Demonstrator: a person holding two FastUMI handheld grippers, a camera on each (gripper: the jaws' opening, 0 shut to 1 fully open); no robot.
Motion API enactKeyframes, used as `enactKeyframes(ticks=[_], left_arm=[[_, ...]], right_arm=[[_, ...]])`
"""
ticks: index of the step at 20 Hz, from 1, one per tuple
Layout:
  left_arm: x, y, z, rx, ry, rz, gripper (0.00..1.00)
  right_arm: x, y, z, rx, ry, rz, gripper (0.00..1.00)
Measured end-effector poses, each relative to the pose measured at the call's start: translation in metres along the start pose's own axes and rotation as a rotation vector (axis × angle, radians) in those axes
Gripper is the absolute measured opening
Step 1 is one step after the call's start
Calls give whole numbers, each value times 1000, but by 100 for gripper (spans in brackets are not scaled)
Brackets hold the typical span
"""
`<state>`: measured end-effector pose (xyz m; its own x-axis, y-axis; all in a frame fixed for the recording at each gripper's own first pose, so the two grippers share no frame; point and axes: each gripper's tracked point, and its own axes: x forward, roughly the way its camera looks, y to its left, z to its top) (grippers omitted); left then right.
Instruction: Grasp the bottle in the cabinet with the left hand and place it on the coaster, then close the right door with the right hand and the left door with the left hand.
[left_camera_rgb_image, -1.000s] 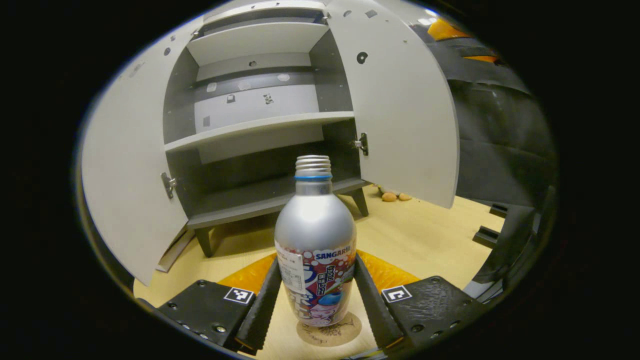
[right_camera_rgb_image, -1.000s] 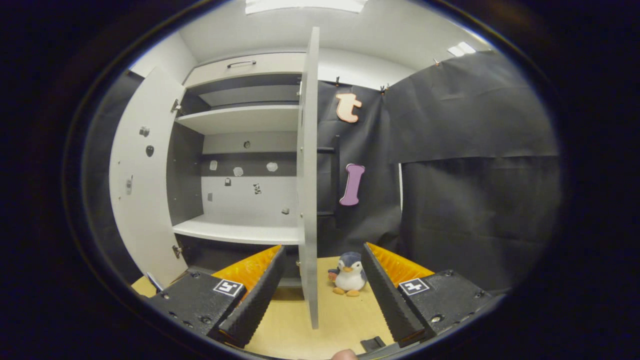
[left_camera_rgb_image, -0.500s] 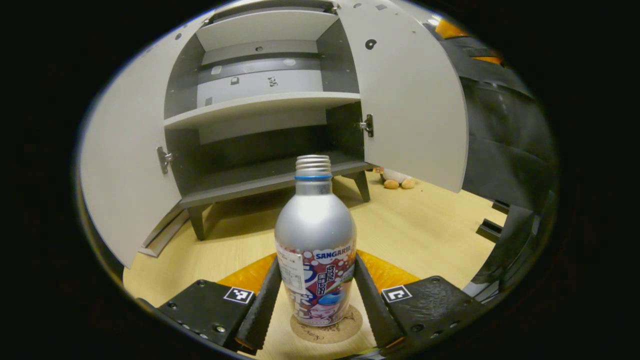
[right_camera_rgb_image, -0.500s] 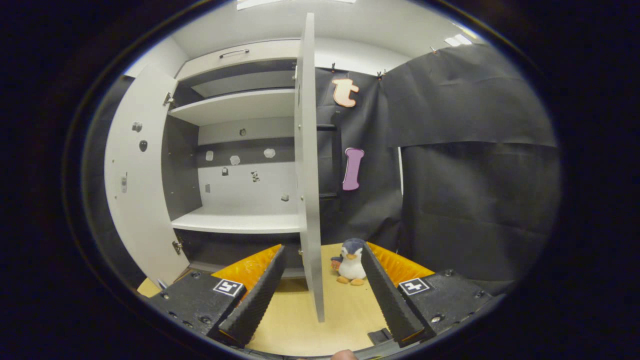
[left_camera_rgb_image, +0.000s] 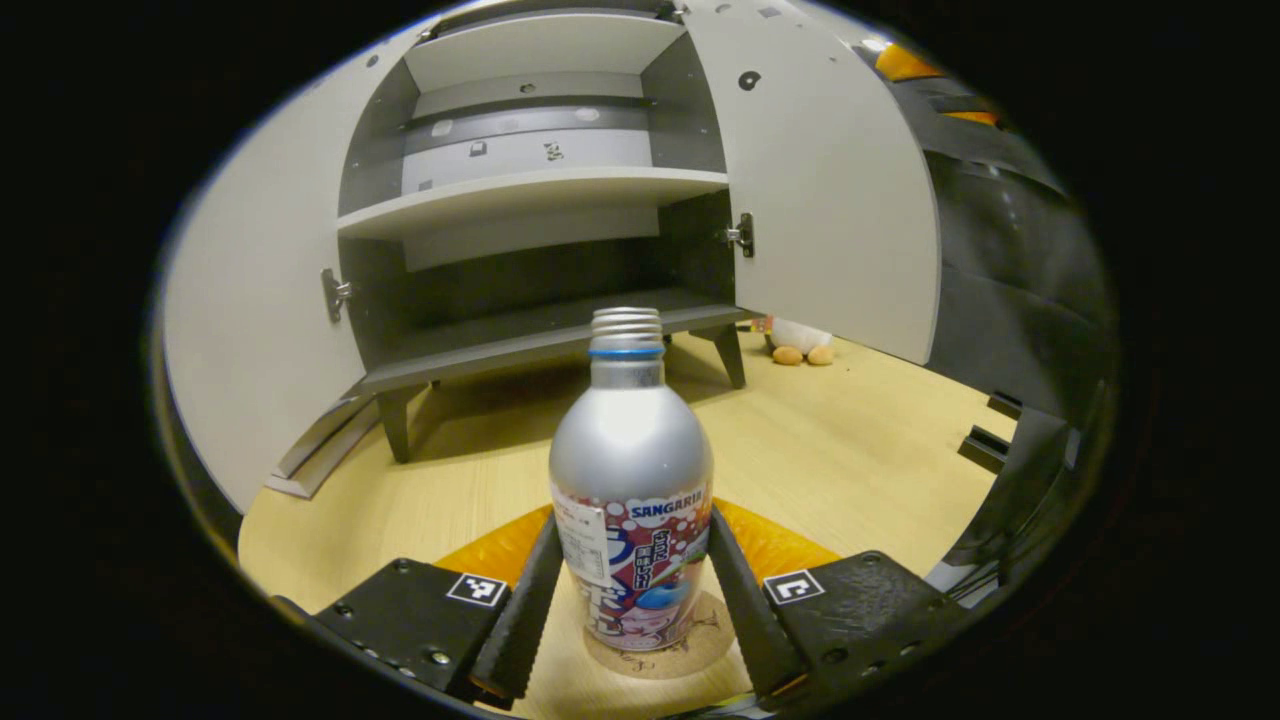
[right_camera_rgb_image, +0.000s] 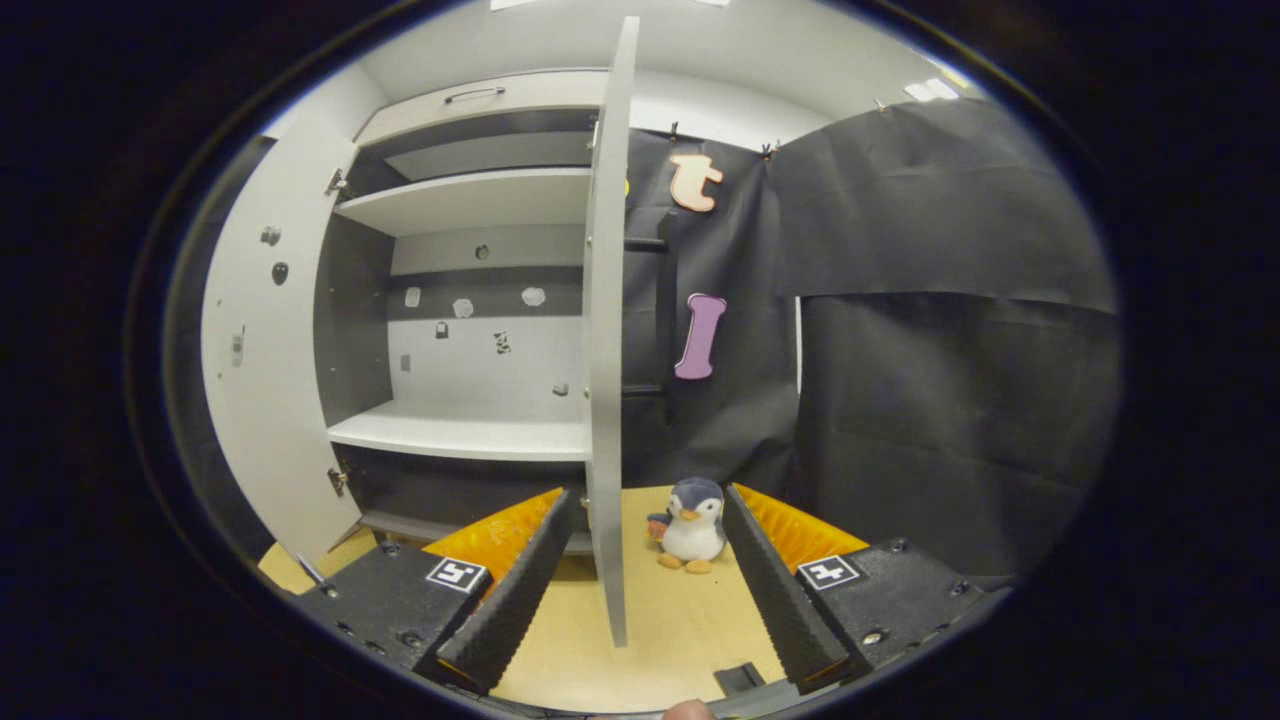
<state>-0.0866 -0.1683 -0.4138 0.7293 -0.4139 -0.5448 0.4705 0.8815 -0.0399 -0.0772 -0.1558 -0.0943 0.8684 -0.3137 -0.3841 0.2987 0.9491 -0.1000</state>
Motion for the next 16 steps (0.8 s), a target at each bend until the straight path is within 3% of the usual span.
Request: enactKeyframes(ticks=[16], left_arm=[[-25,9,-1,38,60,67,85]], right_arm=[[13,-51,45,-4,-137,-31,98]])
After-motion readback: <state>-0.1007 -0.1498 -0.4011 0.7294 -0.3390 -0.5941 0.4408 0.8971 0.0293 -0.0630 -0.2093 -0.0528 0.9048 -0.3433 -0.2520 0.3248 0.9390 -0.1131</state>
